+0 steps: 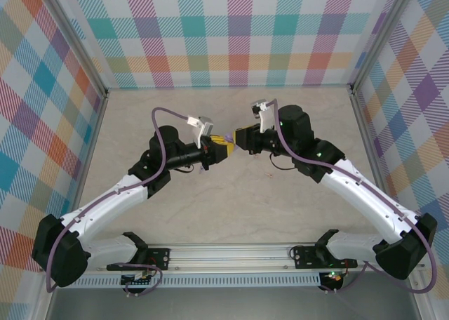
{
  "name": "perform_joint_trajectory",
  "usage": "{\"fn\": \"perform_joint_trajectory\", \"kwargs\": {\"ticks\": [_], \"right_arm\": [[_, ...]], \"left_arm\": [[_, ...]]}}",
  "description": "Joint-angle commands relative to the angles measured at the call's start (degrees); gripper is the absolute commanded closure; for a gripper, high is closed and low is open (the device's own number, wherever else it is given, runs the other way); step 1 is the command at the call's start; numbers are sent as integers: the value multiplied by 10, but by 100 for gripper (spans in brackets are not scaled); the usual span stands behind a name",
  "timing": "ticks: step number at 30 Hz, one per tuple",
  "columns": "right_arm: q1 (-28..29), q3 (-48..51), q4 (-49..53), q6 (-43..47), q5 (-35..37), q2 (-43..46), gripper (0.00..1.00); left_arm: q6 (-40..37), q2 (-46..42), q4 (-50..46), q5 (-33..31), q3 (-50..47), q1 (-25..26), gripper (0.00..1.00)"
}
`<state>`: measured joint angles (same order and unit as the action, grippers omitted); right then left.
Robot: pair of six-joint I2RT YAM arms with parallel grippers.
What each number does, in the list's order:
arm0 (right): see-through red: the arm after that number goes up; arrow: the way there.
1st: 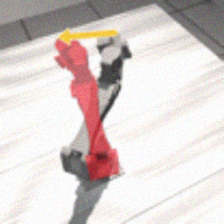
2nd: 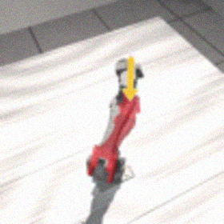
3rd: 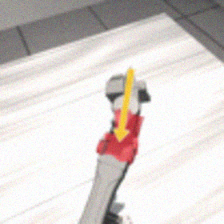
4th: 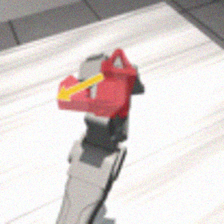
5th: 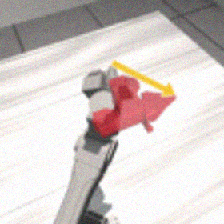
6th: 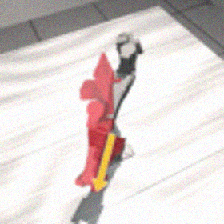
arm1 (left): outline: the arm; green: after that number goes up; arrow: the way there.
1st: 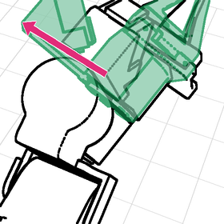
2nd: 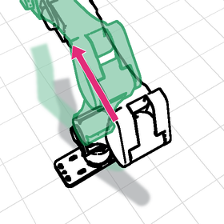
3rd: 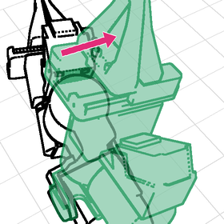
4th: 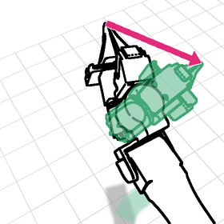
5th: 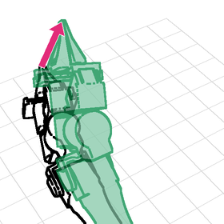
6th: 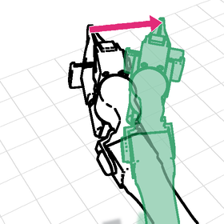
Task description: Insert wireless bluetooth earbuds into charging case
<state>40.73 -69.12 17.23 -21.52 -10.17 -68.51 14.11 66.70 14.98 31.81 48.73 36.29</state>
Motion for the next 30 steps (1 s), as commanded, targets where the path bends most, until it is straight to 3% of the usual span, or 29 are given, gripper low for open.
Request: {"fn": "perform_joint_trajectory", "kwargs": {"ticks": [1, 30], "right_arm": [[4, -6, 2, 16, 18, 11, 79], [5, -8, -15, 0, 31, 4, 79]], "left_arm": [[10, 2, 12, -4, 21, 6, 86], [-3, -1, 9, 14, 18, 6, 86]]}}
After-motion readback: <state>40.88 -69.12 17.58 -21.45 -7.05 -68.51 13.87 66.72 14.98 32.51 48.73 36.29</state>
